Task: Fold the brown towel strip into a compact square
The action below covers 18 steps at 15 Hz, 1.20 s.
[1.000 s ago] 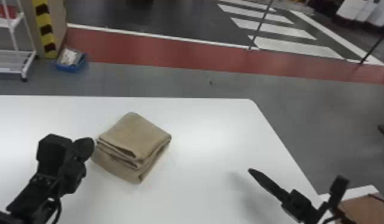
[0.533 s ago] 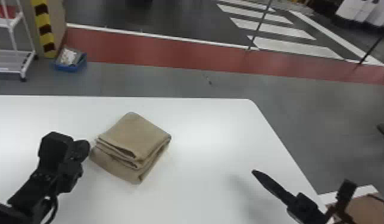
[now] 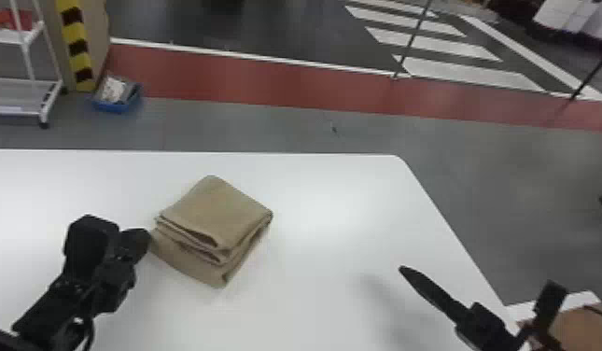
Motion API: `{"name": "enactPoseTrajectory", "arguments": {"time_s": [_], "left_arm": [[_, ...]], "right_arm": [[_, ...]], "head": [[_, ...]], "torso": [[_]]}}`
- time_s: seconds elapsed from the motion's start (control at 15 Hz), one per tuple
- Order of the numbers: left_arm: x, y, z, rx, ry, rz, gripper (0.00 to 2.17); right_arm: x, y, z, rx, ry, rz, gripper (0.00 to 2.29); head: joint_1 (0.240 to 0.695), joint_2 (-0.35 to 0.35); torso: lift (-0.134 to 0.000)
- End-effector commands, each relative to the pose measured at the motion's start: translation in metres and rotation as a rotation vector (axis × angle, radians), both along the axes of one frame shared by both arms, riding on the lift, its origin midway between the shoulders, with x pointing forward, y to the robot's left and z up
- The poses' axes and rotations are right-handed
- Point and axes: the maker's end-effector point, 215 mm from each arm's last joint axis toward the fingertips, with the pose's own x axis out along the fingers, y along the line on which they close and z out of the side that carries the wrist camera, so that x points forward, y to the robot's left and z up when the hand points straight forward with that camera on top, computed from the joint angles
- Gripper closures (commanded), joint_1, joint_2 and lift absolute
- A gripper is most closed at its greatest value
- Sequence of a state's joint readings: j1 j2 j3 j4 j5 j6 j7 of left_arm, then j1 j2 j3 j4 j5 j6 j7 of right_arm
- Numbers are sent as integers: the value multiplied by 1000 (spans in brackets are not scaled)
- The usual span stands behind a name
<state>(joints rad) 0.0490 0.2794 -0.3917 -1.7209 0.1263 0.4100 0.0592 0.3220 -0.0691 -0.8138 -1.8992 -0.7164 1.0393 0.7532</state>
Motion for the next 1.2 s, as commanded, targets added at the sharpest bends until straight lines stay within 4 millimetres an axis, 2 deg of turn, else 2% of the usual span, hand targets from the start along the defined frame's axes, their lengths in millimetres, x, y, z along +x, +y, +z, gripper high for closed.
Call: {"name": "enactPoseTrajectory", "arguments": {"time_s": [0.0,0.27,0.6,0.73,0.87,1.13], "left_arm": [[-13,-12,-2,-22,13,-19,2057],[-27,-27,1,-52,18,-44,2057],[-65,-47,11,-112,42,-86,2057],[-58,-42,19,-110,21,-70,2057],[-43,-33,24,-92,2,-53,2057],[-17,-22,8,-54,0,-25,2057]], "right_arm": [[1,0,0,0,-1,1,2017],[0,-1,0,1,0,0,2017],[0,-1,-1,7,0,-1,2017],[-3,0,2,18,-4,-2,2017],[-9,-2,1,23,-2,-5,2017],[-19,-6,5,24,-2,-12,2017]], "head": [[695,-331],[695,-350],[695,-350],[695,-350],[695,-350],[695,-350]], "torso": [[-124],[-124],[-124],[-124],[-124],[-124]]}}
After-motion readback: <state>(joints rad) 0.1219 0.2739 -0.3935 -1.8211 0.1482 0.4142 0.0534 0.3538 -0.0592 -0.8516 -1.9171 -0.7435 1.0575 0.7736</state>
